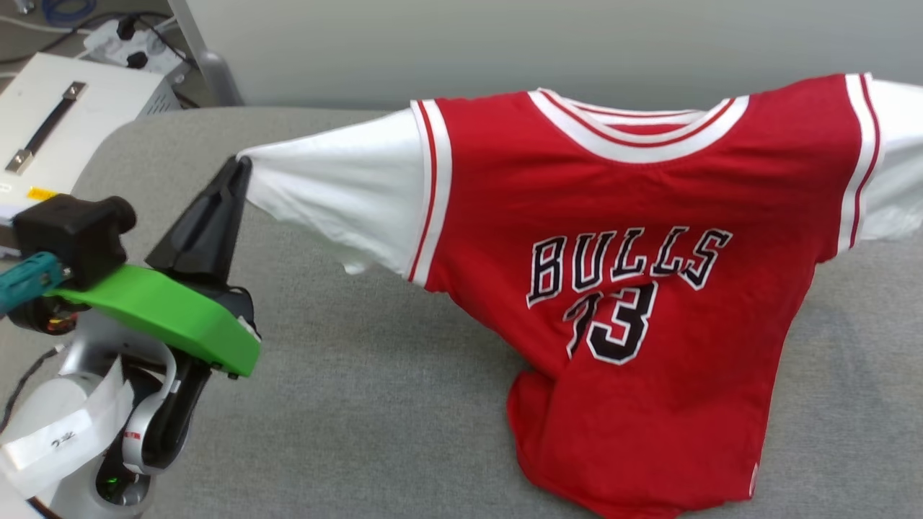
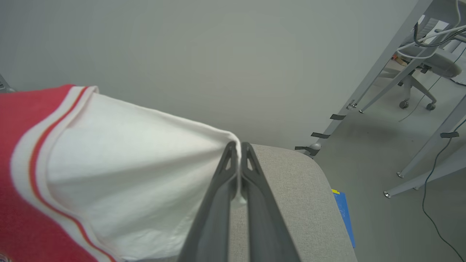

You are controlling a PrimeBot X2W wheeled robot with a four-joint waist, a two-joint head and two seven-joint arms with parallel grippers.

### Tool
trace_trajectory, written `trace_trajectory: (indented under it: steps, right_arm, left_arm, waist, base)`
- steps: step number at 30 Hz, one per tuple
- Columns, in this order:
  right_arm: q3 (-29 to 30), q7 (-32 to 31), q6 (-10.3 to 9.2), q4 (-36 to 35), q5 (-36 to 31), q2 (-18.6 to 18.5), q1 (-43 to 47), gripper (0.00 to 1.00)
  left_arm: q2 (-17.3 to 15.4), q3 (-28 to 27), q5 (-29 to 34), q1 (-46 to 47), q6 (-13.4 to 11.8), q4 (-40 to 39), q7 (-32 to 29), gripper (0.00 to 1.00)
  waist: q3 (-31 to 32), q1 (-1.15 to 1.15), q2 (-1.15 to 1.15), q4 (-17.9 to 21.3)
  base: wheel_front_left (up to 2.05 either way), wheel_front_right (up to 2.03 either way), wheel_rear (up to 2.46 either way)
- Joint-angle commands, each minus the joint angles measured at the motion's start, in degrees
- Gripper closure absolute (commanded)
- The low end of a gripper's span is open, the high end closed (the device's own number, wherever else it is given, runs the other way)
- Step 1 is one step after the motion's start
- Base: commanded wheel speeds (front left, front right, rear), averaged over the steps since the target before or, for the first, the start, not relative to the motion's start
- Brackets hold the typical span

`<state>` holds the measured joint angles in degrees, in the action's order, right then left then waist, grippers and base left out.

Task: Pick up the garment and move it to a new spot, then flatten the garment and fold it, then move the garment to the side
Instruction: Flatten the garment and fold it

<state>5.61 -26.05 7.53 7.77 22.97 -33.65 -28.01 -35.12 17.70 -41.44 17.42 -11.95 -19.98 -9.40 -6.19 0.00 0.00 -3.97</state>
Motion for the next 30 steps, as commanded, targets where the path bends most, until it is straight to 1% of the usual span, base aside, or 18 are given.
trace_trajectory:
  steps: [1,3,10,11,15,19,24,30]
  right_arm:
    - [0.50,0.81,-0.04,-1.34,-0.10,-0.75,0.94,1.00]
    - [0.70,1.48,-0.04,-3.25,-0.69,-1.27,1.00,1.00]
    - [2.09,2.29,-0.04,-8.61,-0.31,-1.29,0.09,1.00]
    - [2.88,2.71,-0.04,-9.54,-0.12,-0.98,-0.62,1.00]
    - [3.53,3.17,-0.04,-10.54,0.00,-0.73,-1.64,1.00]
    - [3.45,3.60,-0.04,-10.76,0.25,-0.79,-2.97,1.00]
    - [2.82,3.46,-0.04,-9.22,1.35,-0.81,-7.18,1.00]
    - [1.48,4.07,-0.04,-5.34,1.33,-1.94,-16.47,1.00]
  left_arm:
    - [-0.64,-0.97,0.78,1.02,-0.67,-0.68,1.37,1.00]
    - [-0.91,-1.50,1.27,1.38,-0.66,-1.11,2.21,1.00]
    - [-2.05,-3.92,2.07,3.48,-1.14,-3.03,3.61,1.00]
    - [-2.61,-4.71,2.21,4.40,-1.22,-3.54,3.62,1.00]
    - [-3.37,-6.04,2.10,5.82,-1.36,-4.10,3.59,1.00]
    - [-4.00,-7.03,1.44,6.93,-1.18,-4.38,3.22,1.00]
    - [-5.00,-7.60,0.26,10.24,0.57,-2.95,2.46,1.00]
    - [-7.17,-8.13,-1.62,19.82,5.04,2.40,0.54,1.00]
  waist:
    - [2.73,0.00,0.00,1.35]
    - [3.64,0.00,0.00,1.55]
    - [5.33,0.00,0.00,2.22]
    - [5.50,0.00,0.00,2.41]
    - [5.12,0.00,0.00,2.78]
    - [3.21,0.00,0.00,3.27]
    - [-1.09,0.00,0.00,3.79]
    - [-8.73,0.00,0.00,4.30]
  base:
    - [0.00,0.00,0.00]
    - [0.00,0.00,0.00]
    - [0.00,0.00,0.00]
    - [0.00,0.00,0.00]
    - [0.00,0.00,0.00]
    - [0.00,0.00,0.00]
    - [0.00,0.00,0.00]
    - [0.00,0.00,0.00]
